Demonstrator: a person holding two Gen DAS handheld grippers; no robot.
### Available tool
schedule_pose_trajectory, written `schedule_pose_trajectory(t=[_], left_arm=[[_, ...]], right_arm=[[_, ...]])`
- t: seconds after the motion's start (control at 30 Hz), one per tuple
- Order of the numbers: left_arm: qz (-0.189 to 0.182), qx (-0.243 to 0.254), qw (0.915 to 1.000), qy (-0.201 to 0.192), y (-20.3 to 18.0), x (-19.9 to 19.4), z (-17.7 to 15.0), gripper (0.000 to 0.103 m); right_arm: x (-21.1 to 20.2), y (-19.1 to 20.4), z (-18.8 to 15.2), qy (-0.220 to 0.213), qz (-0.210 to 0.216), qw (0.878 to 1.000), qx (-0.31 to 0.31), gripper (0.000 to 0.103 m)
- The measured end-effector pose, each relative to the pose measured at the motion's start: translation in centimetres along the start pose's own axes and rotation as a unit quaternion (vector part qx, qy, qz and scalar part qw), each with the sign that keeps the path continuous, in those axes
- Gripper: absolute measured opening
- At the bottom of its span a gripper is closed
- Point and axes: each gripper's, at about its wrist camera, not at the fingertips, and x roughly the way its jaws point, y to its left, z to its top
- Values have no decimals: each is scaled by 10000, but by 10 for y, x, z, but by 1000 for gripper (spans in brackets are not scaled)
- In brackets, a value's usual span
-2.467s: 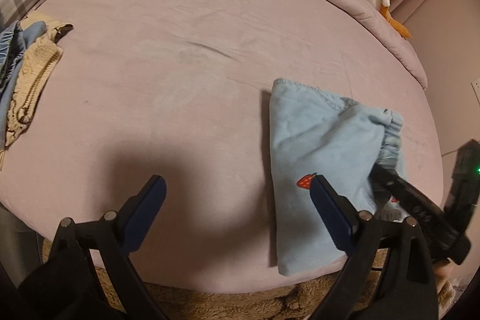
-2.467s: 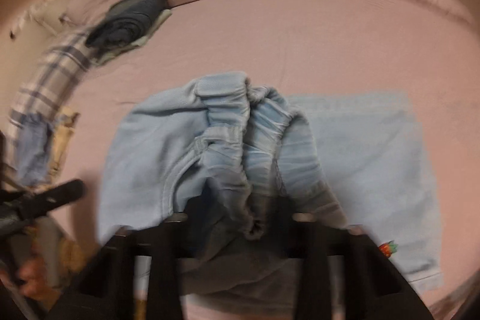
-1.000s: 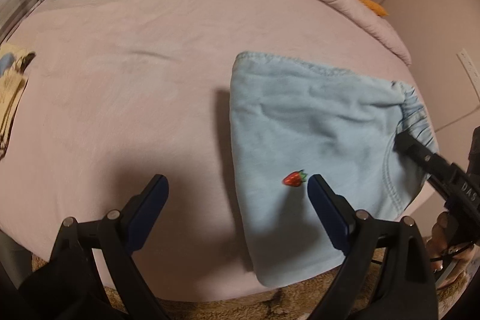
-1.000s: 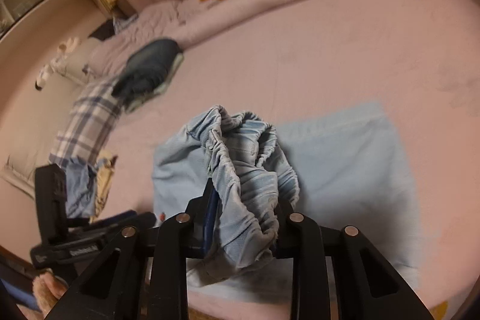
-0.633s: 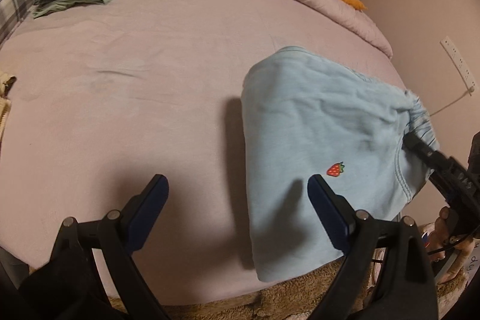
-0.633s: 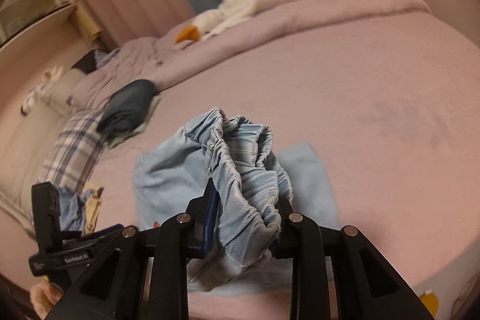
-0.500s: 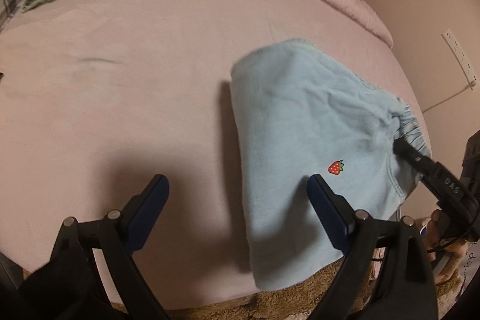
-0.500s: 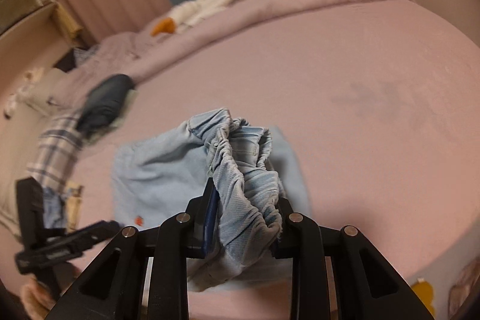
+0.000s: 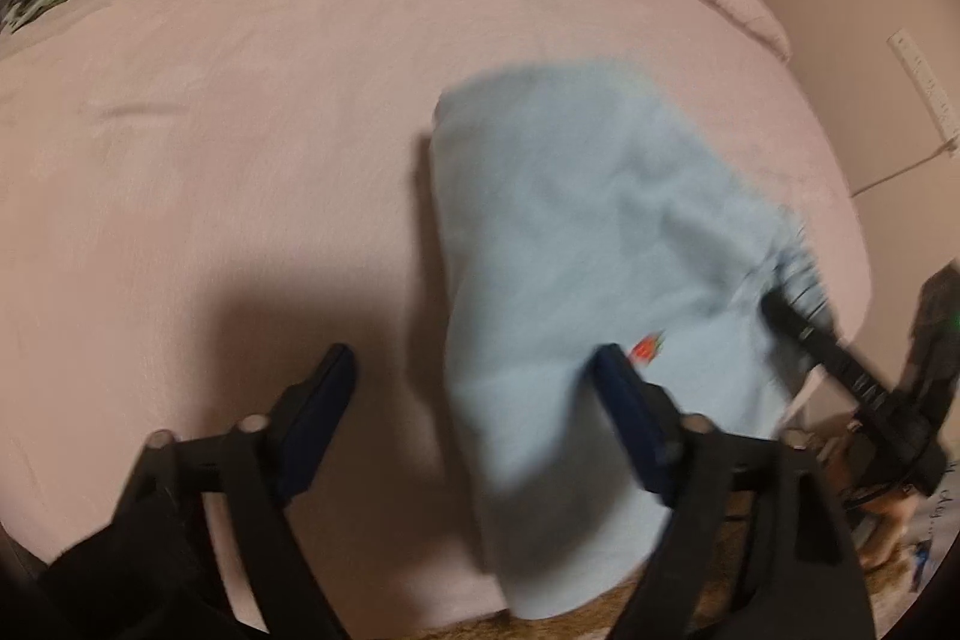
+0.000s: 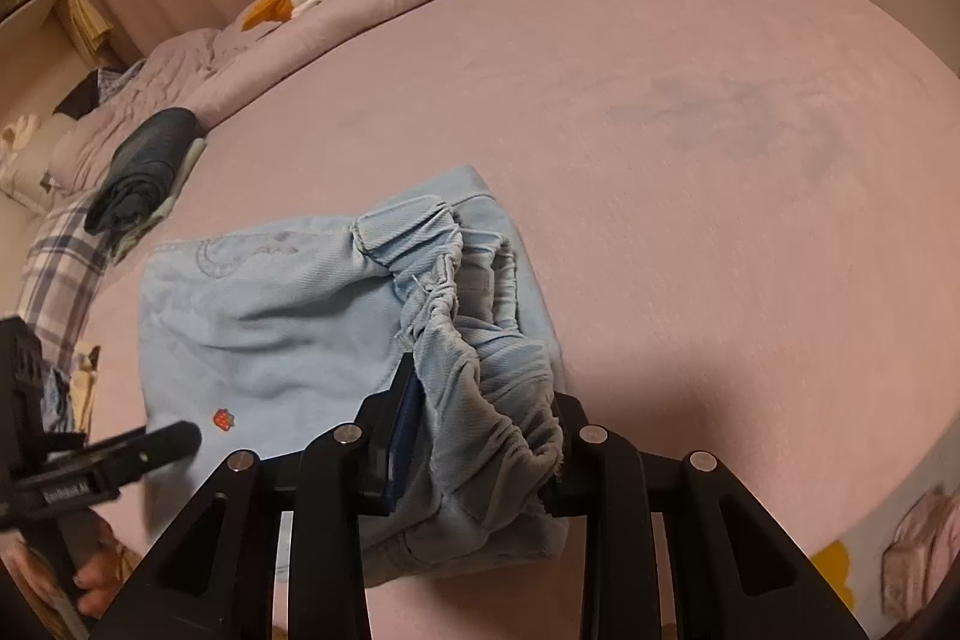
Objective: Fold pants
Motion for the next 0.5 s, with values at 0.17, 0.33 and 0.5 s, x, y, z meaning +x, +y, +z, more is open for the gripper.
schedule_pose_trajectory(t=[0.17,0.33,0.5], left_arm=[[33,-19,9992,-400,-5,-12,24,74],[114,-174,9991,-381,-2,7,46,70],[396,-261,9988,-149,5,29,50,72]], right_arm=[[-10,4,0,84,-40,9998,-193,45],[-28,-4,1,-111,-2,9999,-111,53],[-24,-16,4,-182,272,9991,253,28]])
